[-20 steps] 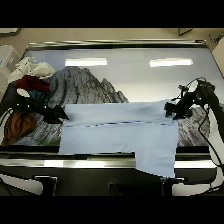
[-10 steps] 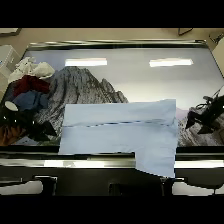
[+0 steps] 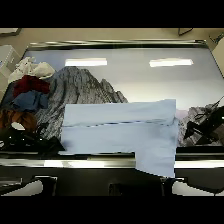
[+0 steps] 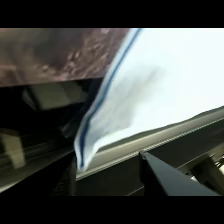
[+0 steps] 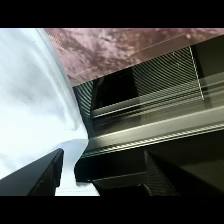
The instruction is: Fold the clothes and pants, and hang the long-sleeved shirts on hangers.
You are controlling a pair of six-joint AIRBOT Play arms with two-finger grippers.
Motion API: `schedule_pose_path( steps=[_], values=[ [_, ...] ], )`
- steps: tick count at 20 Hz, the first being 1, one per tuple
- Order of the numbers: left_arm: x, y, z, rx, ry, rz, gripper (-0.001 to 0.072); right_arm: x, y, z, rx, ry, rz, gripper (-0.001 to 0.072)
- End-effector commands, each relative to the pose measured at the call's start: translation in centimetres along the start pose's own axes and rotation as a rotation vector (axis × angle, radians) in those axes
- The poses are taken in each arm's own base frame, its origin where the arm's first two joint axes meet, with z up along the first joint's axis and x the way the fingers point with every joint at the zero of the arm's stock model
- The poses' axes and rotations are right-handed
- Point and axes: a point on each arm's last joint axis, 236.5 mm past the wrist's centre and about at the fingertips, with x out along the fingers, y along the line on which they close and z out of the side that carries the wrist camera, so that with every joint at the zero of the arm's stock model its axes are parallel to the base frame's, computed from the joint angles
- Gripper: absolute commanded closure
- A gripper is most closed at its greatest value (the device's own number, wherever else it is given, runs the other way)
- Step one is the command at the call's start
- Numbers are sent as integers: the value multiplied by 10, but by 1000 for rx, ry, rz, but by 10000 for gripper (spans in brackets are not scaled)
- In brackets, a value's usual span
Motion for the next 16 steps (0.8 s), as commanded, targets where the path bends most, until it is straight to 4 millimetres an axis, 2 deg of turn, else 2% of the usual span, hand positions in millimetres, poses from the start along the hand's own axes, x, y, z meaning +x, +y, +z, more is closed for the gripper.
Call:
schedule_pose_path(
  steps=[1,3,4,7,11,13,16],
  values=[
    [3,-6,16,-9,-79,-30,424,1,1,-2,-2,9,7,119],
    [3,-7,12,-3,-60,-36,621,1,1,-3,-1,10,7,122],
    [3,-8,8,10,-47,-40,682,2,1,-4,-1,15,7,126],
    [3,-11,2,31,-19,-50,681,21,0,-21,-3,71,6,142],
    [1,-12,2,47,-24,-49,681,68,0,-54,-51,172,20,139],
    [0,-12,2,51,-30,-48,681,84,9,-52,-84,154,62,139],
    [0,-13,2,51,-31,-48,681,92,41,-50,-102,129,199,139]
  ],
)
